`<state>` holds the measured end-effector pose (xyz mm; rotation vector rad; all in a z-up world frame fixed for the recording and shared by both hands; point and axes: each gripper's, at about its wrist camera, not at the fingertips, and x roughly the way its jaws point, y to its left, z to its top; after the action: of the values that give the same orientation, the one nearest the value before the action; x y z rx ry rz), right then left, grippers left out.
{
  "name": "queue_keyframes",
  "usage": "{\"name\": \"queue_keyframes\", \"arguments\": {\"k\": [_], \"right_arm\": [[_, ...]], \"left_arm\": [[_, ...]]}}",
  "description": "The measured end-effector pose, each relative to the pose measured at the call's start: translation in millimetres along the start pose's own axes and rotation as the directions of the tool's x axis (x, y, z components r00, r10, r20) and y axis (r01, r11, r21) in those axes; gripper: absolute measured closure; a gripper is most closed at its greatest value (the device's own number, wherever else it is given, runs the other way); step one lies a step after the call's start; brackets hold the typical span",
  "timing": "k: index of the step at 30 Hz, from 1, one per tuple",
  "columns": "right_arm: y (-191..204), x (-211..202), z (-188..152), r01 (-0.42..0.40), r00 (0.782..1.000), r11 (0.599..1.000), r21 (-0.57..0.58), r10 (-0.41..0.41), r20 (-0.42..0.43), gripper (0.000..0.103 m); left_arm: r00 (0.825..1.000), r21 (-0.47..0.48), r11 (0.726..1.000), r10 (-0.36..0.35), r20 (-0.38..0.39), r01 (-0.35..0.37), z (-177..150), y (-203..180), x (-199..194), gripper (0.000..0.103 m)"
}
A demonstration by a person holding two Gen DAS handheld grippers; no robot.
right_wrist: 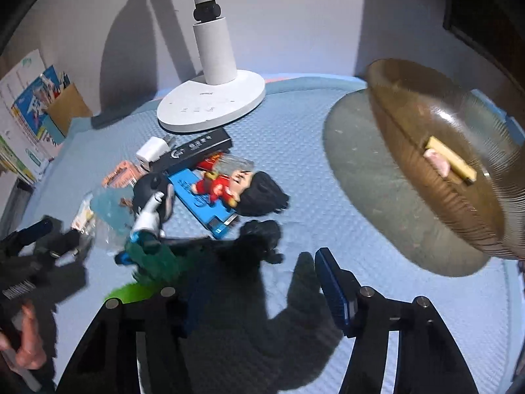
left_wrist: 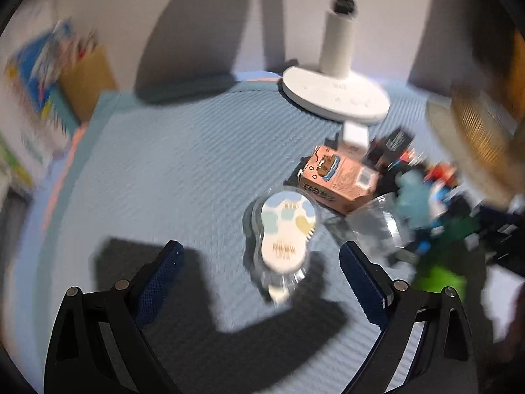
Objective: Organize rigid objects
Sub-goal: 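Grasp the correction tape case with the left tool while the right tool grasps the black figure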
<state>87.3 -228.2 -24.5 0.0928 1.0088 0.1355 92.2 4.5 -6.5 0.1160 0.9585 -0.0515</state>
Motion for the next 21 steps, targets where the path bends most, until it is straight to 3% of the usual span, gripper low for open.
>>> {"name": "queue_keyframes", "arguments": {"k": [1,4,6,8,13,16,19,21], "right_arm": [[1.5,2.3,0.0,-0.003,1.0,1.0,-0.003,0.003,0.001,0.043],[4.5,11.3,-1.7,-0.017,1.0,1.0,-0.016,0.016,-0.013,0.043],[3.6,8.7,-3.4,-0.025,1.0,0.999,-0.023,0.025,0.011,0.044],[0.7,3.1,-5.2,-0.069,0.997,0.997,-0.02,0.069,0.03,0.059],[-8.0,-18.1,-15.4,-0.067,0.995,0.997,-0.036,0.069,0.076,0.059],[-16.9,-38.8,-30.2,-0.153,0.984,0.986,-0.068,0.158,0.081,0.058],[-15.5,-44.7,-47.6,-0.258,0.966,0.949,-0.184,0.258,-0.02,0.058],[-11.5,-43.8,-61.5,-0.268,0.963,0.921,-0.284,0.256,-0.08,0.058]], "left_arm": [[1.0,0.024,1.0,0.014,-0.015,-0.014,0.8,-5.9,8.9,0.016],[0.997,-0.017,0.997,-0.078,0.002,0.078,4.4,-3.0,10.6,0.034],[0.997,-0.005,0.997,-0.078,0.023,0.078,4.2,-2.4,6.1,0.057],[0.996,0.004,0.997,-0.08,0.027,0.08,2.3,-2.2,2.7,0.057],[0.993,-0.008,0.994,-0.108,0.049,0.109,-19.0,0.2,-21.7,0.057],[0.988,-0.036,0.988,-0.145,0.051,0.147,-32.7,5.9,-31.0,0.057],[0.986,-0.057,0.986,-0.156,0.051,0.159,-44.1,6.0,-34.8,0.057],[0.986,-0.058,0.985,-0.159,0.05,0.162,-48.2,4.6,-33.1,0.057]]}}
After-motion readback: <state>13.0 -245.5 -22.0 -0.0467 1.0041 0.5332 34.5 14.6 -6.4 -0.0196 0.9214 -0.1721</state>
